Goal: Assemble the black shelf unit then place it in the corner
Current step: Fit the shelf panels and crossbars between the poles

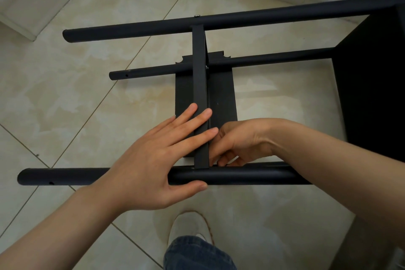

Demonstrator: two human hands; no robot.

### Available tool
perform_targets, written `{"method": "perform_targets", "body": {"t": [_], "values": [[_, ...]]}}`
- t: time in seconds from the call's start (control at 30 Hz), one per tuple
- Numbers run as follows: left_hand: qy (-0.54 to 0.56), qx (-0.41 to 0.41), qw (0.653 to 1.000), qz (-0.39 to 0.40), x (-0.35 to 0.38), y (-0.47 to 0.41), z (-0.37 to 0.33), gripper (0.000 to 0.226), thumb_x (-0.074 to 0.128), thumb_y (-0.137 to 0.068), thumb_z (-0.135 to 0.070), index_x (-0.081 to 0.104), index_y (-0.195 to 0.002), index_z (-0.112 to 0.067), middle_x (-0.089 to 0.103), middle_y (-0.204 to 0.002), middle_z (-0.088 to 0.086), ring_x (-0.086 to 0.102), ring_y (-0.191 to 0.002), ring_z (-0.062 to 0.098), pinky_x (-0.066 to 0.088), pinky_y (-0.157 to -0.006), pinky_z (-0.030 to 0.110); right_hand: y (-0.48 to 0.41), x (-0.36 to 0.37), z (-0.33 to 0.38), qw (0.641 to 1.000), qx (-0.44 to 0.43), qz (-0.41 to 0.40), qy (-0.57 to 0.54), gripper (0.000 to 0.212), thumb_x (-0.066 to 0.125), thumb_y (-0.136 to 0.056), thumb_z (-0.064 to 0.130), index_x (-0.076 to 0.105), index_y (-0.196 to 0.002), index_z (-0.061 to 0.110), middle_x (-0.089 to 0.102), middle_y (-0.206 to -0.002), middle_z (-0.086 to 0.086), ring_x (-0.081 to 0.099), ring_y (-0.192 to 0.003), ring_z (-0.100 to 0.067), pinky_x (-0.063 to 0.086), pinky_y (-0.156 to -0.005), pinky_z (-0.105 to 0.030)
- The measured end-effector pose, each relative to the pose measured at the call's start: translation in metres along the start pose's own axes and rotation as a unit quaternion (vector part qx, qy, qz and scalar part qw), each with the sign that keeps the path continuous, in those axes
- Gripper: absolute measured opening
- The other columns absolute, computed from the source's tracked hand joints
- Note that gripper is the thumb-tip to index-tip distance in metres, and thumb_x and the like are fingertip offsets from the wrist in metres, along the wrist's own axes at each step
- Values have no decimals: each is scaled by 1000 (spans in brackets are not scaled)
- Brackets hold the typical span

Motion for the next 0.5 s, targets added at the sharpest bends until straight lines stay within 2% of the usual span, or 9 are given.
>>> {"method": "perform_targets", "body": {"t": [0.07,0.17,0.3,0.37,0.43,0.5], "values": [[0,0,1000,-1,0,0,0,81,59,-90,-61,34,-157,-24,18,-169,-6,10,-157,17,23,-124,40,-2,2,0,1000,-1,-3,7,6,68,-89,13,74,-89,13,71,-87,-1,61,-76,-11,49,-84,-29],[-3,0,1000,-2,0,0,0,80,58,-90,-61,34,-157,-25,18,-169,-7,10,-157,17,27,-123,45,0,0,-1,1000,-7,18,-5,9,67,-91,14,74,-98,13,72,-94,-2,64,-79,-11,51,-84,-28],[1,0,1000,-1,0,0,0,80,58,-90,-61,35,-157,-24,18,-169,-6,11,-157,18,30,-121,48,2,-4,-1,999,-16,27,2,17,67,-91,11,77,-79,18,72,-83,2,64,-75,-8,50,-79,-24],[-1,-1,1000,-1,0,0,0,80,58,-90,-61,35,-157,-25,18,-169,-6,11,-157,18,30,-121,48,1,-2,0,1000,-17,23,7,20,67,-91,12,78,-76,20,72,-83,2,65,-75,-8,51,-78,-23],[0,-1,1000,-1,0,0,0,80,59,-89,-61,34,-157,-25,18,-169,-6,11,-157,18,29,-121,49,-1,0,0,1000,-11,21,11,11,66,-92,13,77,-95,12,73,-93,-3,66,-84,-12,52,-86,-28],[-1,1,1000,-1,0,0,0,81,59,-89,-61,34,-157,-26,18,-169,-7,11,-157,18,28,-121,48,-2,0,0,1000,-9,12,10,23,65,-92,12,70,-113,3,71,-102,-7,65,-90,-16,51,-92,-32]]}}
Point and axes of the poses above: each hand's wrist, its own y-axis away from the middle knuckle, its own x-axis out of the palm, z = x × y, the point moved 3 cm from there along -y, towards the middle knuckle
